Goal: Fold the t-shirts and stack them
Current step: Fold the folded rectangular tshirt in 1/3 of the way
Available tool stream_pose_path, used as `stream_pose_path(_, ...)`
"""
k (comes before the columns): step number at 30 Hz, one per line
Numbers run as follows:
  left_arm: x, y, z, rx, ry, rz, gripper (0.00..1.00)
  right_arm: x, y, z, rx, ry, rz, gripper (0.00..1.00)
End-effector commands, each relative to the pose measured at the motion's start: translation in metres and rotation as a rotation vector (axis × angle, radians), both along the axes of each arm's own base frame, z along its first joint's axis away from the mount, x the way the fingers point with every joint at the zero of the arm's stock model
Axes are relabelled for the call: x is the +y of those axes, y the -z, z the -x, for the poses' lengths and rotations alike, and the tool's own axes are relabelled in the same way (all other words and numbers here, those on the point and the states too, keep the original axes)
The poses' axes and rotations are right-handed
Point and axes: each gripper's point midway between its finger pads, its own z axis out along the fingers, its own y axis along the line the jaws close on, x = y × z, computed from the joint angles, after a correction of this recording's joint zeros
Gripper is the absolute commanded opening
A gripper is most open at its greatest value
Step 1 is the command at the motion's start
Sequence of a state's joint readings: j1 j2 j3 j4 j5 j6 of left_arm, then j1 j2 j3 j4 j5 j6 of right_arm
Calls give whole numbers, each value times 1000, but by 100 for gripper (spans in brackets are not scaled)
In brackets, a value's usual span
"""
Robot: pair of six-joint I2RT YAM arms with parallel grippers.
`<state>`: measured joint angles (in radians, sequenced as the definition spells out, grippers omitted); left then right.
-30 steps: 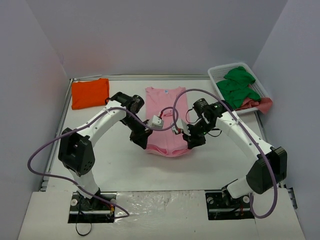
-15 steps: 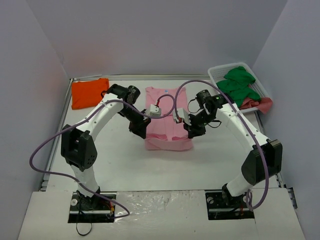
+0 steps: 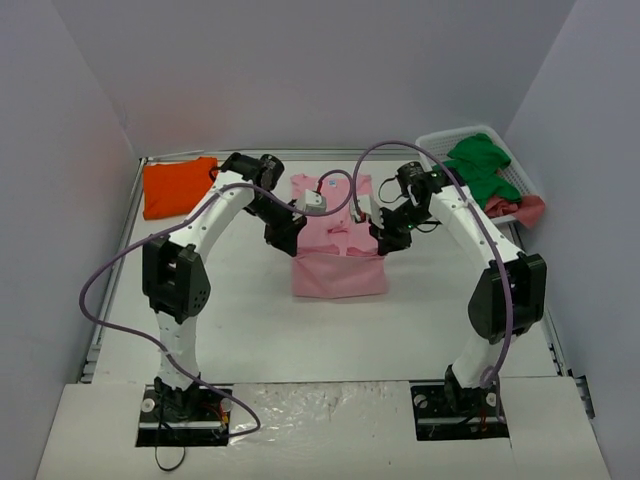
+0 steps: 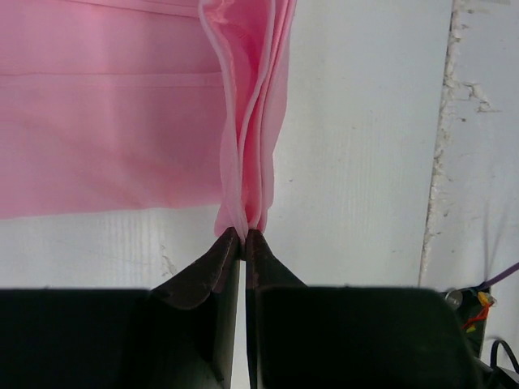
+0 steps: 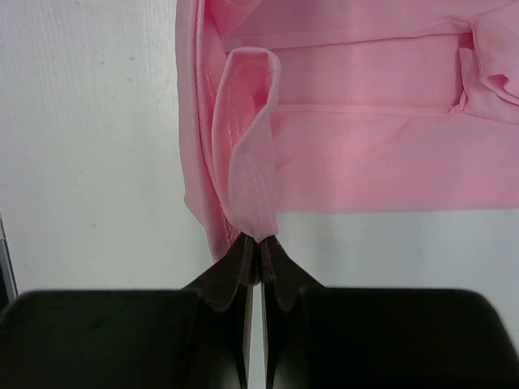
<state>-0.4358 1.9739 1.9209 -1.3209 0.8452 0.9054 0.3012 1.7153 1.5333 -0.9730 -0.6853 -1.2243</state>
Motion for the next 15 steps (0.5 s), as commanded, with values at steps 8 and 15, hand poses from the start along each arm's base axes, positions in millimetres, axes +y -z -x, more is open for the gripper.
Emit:
stream_pose_path(8,21,-10,1,124,-24,-65,2,0,6,-35,-1,-18,-12,0)
stream_pose_path(15,23,0,-17,136,-36,-73,2,-1,18,-57,6,-5,-5,0)
